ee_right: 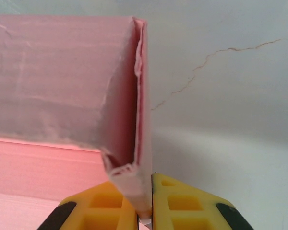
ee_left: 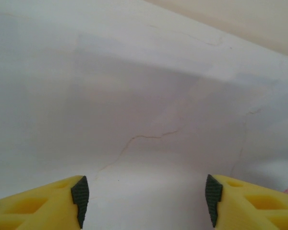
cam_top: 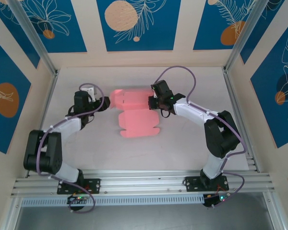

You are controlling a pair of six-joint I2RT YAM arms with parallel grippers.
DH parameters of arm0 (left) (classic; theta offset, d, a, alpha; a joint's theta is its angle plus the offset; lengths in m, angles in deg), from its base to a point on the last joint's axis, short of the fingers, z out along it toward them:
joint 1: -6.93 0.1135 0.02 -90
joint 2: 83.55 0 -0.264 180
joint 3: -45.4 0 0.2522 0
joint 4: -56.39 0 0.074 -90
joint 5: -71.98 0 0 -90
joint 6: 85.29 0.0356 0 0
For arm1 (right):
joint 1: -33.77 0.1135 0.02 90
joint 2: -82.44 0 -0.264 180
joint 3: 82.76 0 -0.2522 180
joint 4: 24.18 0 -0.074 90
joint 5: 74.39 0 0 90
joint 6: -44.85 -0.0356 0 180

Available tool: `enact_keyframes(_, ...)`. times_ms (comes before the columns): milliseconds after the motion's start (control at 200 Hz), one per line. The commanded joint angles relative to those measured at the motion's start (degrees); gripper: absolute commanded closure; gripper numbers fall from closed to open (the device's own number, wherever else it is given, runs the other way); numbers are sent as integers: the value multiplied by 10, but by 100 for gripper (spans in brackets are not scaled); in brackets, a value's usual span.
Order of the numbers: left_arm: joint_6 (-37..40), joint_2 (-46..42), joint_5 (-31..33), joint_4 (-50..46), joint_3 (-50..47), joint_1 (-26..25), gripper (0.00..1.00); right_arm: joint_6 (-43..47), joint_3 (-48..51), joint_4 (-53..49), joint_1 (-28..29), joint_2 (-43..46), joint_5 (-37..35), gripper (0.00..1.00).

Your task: Fold the paper box

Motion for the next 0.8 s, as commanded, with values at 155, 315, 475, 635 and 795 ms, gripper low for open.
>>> enact_keyframes(155,-43,43,-126,141,10,-12,44,-21,-46,-48,-3,-18,16,86)
enact_keyframes(315,-48,42,-156,156,2,-42,45,-25,-56,-52,-6,-29,18,86)
enact_keyframes(475,-57,36,-150,170,-8,-69,45,-27,-64,-60,-8,-36,16,87)
enact_keyframes(635,-64,38,-135,169,-11,-87,45,-33,-79,-81,-10,-49,11,86)
enact_keyframes(795,-77,65,-131,183,-14,-90,46,-32,-80,-82,-10,-52,20,86)
